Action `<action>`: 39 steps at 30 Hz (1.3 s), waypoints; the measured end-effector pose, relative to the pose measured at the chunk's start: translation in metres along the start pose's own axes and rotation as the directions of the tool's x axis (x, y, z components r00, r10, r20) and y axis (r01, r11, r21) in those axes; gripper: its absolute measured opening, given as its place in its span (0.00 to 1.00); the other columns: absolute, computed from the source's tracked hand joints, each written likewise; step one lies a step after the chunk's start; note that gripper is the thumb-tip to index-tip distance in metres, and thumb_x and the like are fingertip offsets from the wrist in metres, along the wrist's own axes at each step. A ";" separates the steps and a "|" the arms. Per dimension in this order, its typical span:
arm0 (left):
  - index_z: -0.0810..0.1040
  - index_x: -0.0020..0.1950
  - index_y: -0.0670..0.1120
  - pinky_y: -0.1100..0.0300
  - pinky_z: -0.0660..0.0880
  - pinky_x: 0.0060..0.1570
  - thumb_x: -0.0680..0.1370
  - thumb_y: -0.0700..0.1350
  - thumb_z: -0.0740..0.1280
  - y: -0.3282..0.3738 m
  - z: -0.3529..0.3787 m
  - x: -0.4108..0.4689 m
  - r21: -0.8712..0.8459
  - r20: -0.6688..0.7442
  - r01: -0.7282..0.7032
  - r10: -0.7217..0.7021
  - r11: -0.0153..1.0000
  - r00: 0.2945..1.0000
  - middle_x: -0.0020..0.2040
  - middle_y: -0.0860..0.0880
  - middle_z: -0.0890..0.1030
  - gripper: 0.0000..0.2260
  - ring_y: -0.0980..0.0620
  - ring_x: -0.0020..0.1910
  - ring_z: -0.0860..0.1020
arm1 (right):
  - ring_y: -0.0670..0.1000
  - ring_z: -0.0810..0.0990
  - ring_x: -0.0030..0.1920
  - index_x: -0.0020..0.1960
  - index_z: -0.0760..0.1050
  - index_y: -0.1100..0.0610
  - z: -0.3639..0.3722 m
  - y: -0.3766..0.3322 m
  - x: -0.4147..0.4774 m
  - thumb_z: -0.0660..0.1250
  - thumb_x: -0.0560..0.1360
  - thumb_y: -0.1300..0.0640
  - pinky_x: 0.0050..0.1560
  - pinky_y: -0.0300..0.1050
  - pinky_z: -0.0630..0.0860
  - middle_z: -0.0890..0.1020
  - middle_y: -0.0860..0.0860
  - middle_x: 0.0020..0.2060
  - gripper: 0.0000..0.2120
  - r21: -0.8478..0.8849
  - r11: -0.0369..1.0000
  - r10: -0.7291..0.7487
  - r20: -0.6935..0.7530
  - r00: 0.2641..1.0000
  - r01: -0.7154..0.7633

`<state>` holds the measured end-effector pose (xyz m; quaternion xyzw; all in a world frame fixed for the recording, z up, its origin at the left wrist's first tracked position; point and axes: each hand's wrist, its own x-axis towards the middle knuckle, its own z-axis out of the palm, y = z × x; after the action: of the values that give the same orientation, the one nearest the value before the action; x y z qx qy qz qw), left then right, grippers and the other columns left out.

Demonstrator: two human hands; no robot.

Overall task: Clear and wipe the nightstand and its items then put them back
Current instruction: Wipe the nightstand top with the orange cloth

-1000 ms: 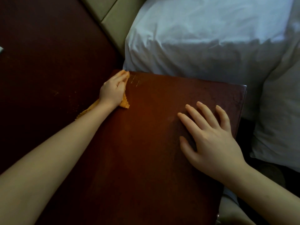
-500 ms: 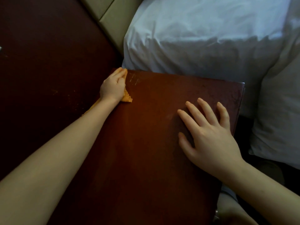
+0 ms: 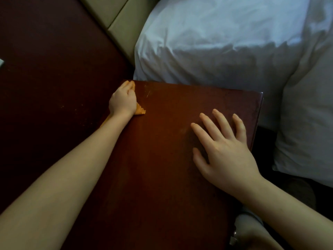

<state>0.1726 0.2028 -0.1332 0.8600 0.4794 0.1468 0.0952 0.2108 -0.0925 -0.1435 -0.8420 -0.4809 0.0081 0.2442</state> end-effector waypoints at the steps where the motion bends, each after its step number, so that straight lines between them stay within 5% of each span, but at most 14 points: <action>1: 0.70 0.69 0.52 0.53 0.60 0.68 0.79 0.46 0.51 0.002 0.001 0.001 0.001 -0.001 0.010 -0.010 1.000 1.000 0.71 0.54 0.67 0.19 0.50 0.70 0.65 | 0.62 0.66 0.69 0.64 0.73 0.58 0.000 0.000 0.000 0.60 0.72 0.49 0.67 0.64 0.54 0.74 0.58 0.64 0.24 -0.002 1.000 -0.003 0.003 1.000 0.003; 4: 0.71 0.68 0.53 0.54 0.60 0.67 0.79 0.46 0.52 0.005 0.002 -0.002 -0.011 0.016 -0.024 0.025 1.000 1.000 0.71 0.56 0.66 0.19 0.52 0.70 0.65 | 0.62 0.67 0.68 0.64 0.74 0.57 0.000 0.000 0.001 0.60 0.71 0.49 0.67 0.64 0.53 0.74 0.58 0.64 0.24 -0.012 1.000 -0.002 0.015 1.000 0.002; 8: 0.72 0.66 0.56 0.64 0.58 0.62 0.76 0.47 0.52 -0.003 -0.006 -0.026 -0.100 0.121 -0.247 0.258 0.964 0.959 0.70 0.59 0.68 0.20 0.61 0.67 0.65 | 0.62 0.66 0.69 0.66 0.72 0.56 -0.001 0.000 0.001 0.54 0.73 0.48 0.67 0.64 0.53 0.73 0.57 0.65 0.25 -0.020 1.000 0.008 0.048 0.999 -0.007; 11: 0.72 0.66 0.56 0.61 0.59 0.66 0.75 0.47 0.52 -0.015 -0.013 -0.041 -0.142 0.146 -0.355 0.375 0.924 0.916 0.69 0.58 0.69 0.21 0.62 0.66 0.64 | 0.62 0.65 0.70 0.66 0.72 0.56 0.000 0.000 0.001 0.51 0.73 0.47 0.68 0.64 0.53 0.73 0.57 0.66 0.26 -0.023 1.000 0.012 0.063 0.998 -0.011; 20: 0.72 0.67 0.51 0.56 0.58 0.68 0.79 0.45 0.51 0.010 0.004 -0.007 -0.032 -0.011 -0.010 0.010 0.999 1.000 0.70 0.54 0.68 0.19 0.52 0.69 0.66 | 0.62 0.66 0.69 0.66 0.72 0.56 0.000 0.000 0.002 0.54 0.72 0.47 0.67 0.63 0.54 0.73 0.58 0.65 0.26 -0.014 1.000 0.016 0.031 0.999 -0.016; 30: 0.73 0.67 0.51 0.61 0.60 0.67 0.75 0.47 0.51 0.015 -0.005 -0.057 -0.131 0.104 -0.342 0.356 0.930 0.929 0.69 0.55 0.70 0.22 0.57 0.68 0.66 | 0.62 0.66 0.69 0.65 0.73 0.58 0.001 0.001 0.001 0.52 0.72 0.47 0.67 0.63 0.55 0.74 0.58 0.65 0.27 -0.014 1.000 0.005 0.019 1.000 -0.005; 39: 0.72 0.68 0.50 0.55 0.64 0.63 0.80 0.47 0.50 0.037 0.012 -0.018 -0.008 -0.054 0.111 -0.111 0.994 0.992 0.69 0.52 0.70 0.19 0.49 0.67 0.68 | 0.58 0.61 0.72 0.69 0.68 0.55 -0.002 0.002 0.000 0.50 0.75 0.47 0.71 0.61 0.52 0.68 0.56 0.69 0.26 0.088 0.996 -0.036 0.036 0.999 0.032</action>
<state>0.1973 0.1675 -0.1360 0.8275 0.5284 0.1659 0.0925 0.2134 -0.0939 -0.1428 -0.8220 -0.4989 0.0407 0.2716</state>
